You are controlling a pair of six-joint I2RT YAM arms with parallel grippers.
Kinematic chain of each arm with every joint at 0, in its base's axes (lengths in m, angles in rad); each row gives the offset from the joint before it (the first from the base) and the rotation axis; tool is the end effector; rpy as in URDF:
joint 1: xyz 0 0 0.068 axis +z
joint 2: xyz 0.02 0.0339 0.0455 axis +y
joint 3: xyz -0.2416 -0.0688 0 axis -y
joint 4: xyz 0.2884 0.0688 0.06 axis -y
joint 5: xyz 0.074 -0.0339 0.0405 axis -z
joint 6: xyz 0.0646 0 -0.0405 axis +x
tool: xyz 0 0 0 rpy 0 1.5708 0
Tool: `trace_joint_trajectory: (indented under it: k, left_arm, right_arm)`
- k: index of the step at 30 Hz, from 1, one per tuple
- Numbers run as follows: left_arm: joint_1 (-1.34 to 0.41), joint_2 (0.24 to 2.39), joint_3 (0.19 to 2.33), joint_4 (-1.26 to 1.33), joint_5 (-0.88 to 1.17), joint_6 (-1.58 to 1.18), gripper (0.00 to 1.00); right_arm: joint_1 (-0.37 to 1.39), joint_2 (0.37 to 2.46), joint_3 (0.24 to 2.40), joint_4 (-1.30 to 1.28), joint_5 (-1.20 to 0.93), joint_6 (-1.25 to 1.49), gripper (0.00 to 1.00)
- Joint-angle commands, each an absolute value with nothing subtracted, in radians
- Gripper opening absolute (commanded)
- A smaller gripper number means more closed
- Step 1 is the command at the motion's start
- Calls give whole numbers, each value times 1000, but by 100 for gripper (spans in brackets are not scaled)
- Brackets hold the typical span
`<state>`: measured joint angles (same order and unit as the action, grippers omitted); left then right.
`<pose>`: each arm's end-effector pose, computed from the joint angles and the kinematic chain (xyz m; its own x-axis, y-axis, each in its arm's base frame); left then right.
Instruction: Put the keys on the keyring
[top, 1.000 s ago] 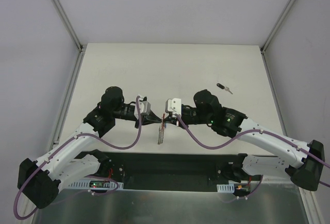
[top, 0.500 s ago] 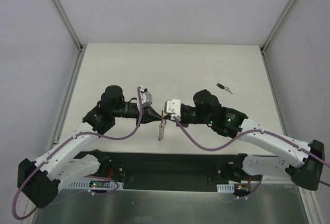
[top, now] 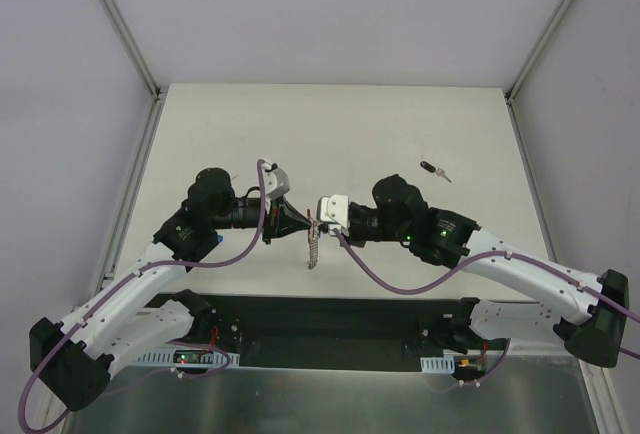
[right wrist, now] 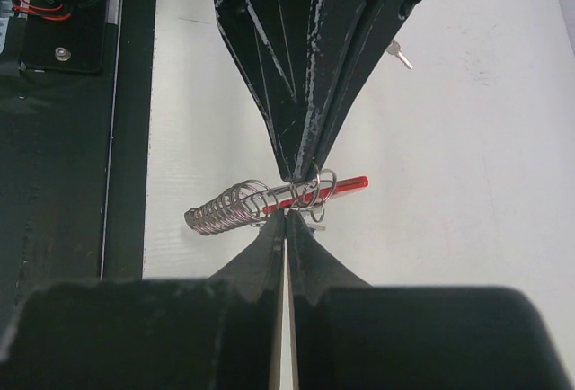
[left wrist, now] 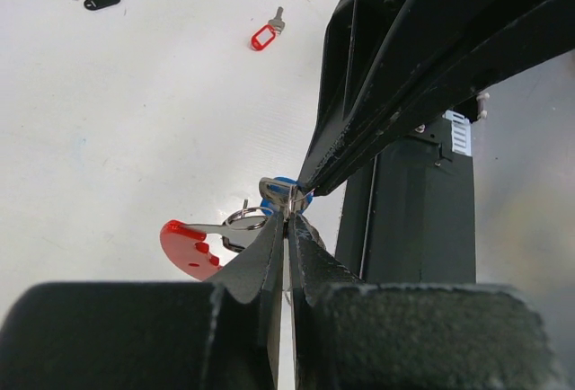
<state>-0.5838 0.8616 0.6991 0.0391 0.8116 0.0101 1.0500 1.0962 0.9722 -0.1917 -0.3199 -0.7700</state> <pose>0.2032 -0.1904 0.2948 -0.0928 0.0696 -0.9932 0.9810 0.1768 -0.0793 0.1475 0.2979 0.3103 0.5658 -0.3416 -0.7504 -0.8055 -0.0345 -0.5916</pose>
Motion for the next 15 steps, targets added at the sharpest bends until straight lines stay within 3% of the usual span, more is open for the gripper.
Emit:
trace_joint_trajectory:
  k: [1,12,15]
  left_arm:
    - [-588,804,721,178,741,-70,0]
    - [-588,775,562,512,683,-219,0]
    - [-588,762,519,561,673,-225,13]
  right_arm:
    - [1063,1112,1008,-233,-334,-770,1]
    - [1066,1103,1002,-195,-246,-745,1]
    - [1066,1091,1012,-204,-209,-756,1]
